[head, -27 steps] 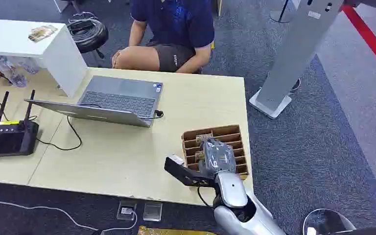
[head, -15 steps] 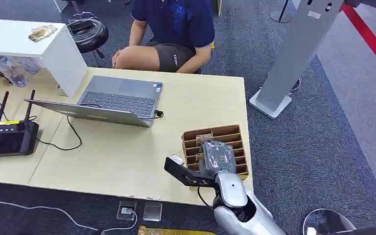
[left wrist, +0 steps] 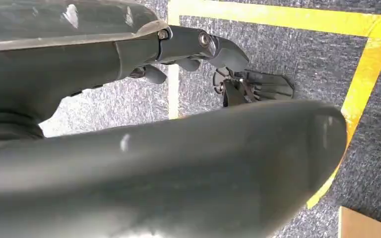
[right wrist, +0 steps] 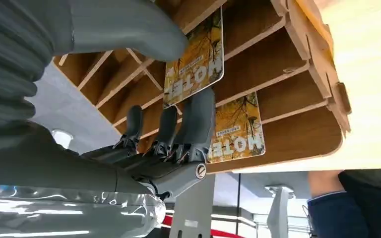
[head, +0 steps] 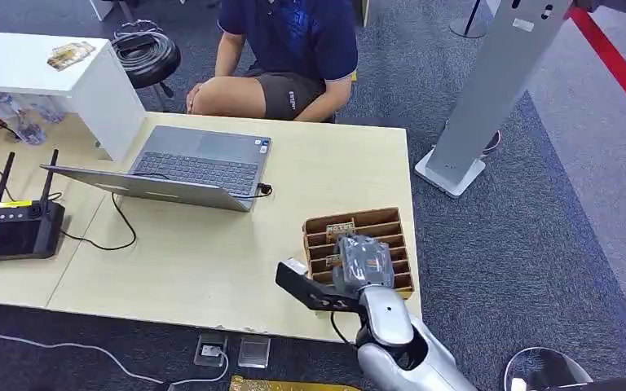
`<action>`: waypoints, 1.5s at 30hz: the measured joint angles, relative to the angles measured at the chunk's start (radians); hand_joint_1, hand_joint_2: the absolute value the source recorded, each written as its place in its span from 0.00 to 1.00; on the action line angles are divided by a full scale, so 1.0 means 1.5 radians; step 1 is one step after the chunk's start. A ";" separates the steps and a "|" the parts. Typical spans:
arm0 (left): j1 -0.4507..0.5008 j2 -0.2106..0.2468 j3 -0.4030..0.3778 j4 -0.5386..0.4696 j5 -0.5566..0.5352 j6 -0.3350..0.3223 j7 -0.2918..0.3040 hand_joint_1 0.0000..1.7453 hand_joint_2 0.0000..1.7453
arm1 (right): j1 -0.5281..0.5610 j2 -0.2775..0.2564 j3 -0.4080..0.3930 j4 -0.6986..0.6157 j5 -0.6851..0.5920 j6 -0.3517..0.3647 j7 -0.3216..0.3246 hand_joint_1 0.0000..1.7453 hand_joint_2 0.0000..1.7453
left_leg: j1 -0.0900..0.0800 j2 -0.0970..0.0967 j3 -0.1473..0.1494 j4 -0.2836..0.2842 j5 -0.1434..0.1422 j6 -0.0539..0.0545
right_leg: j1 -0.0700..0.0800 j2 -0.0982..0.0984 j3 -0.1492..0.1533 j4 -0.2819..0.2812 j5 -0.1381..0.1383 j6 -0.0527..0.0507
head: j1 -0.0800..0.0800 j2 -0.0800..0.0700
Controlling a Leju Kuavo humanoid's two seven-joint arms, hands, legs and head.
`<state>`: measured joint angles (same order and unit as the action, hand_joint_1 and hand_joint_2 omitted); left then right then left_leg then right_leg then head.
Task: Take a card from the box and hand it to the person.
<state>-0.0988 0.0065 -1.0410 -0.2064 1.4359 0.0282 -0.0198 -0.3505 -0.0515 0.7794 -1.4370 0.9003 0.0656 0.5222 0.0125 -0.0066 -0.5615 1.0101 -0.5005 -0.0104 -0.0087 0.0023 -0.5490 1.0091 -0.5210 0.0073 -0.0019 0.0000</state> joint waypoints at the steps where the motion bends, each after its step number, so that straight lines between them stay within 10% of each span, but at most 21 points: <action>1: 0.000 0.000 0.000 0.000 0.000 0.000 0.000 0.00 0.00 | 0.000 -0.001 0.000 0.000 0.000 0.000 0.000 0.57 1.00 | 0.000 0.000 0.000 0.000 0.000 0.000 | 0.000 0.000 0.000 0.000 0.000 0.000 | 0.000 0.000; 21: 0.000 0.000 0.000 0.000 -0.002 -0.007 -0.004 0.00 0.00 | 0.002 -0.001 0.000 0.001 -0.008 0.007 -0.001 0.60 1.00 | 0.000 0.000 0.000 0.000 0.000 0.000 | 0.000 0.000 0.000 0.000 0.000 0.000 | 0.000 0.000; 23: 0.000 0.000 0.000 0.000 -0.004 -0.007 -0.004 0.00 0.00 | 0.002 -0.002 0.000 0.001 -0.008 0.006 -0.001 0.82 1.00 | 0.000 0.000 0.000 0.000 0.000 0.000 | 0.000 0.000 0.000 0.000 0.000 0.000 | 0.000 0.000; 30: 0.000 0.000 0.000 0.000 -0.004 -0.006 -0.003 0.00 0.00 | 0.002 -0.002 -0.001 0.000 -0.008 0.005 -0.001 1.00 1.00 | 0.000 0.000 0.000 0.000 0.000 0.000 | 0.000 0.000 0.000 0.000 0.000 0.000 | 0.000 0.000; 45: 0.000 0.000 0.000 0.000 0.001 -0.001 -0.013 0.00 0.00 | 0.003 -0.002 -0.002 0.000 -0.008 0.000 -0.001 0.86 1.00 | 0.000 0.000 0.000 0.000 0.000 0.000 | 0.000 0.000 0.000 0.000 0.000 0.000 | 0.000 0.000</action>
<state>-0.0988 0.0065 -1.0407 -0.2064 1.4370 0.0271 -0.0389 -0.3458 -0.0542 0.7759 -1.4366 0.8888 0.0652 0.5207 0.0125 -0.0066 -0.5613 1.0101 -0.5005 -0.0104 -0.0087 0.0023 -0.5489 1.0090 -0.5210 0.0073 -0.0023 0.0000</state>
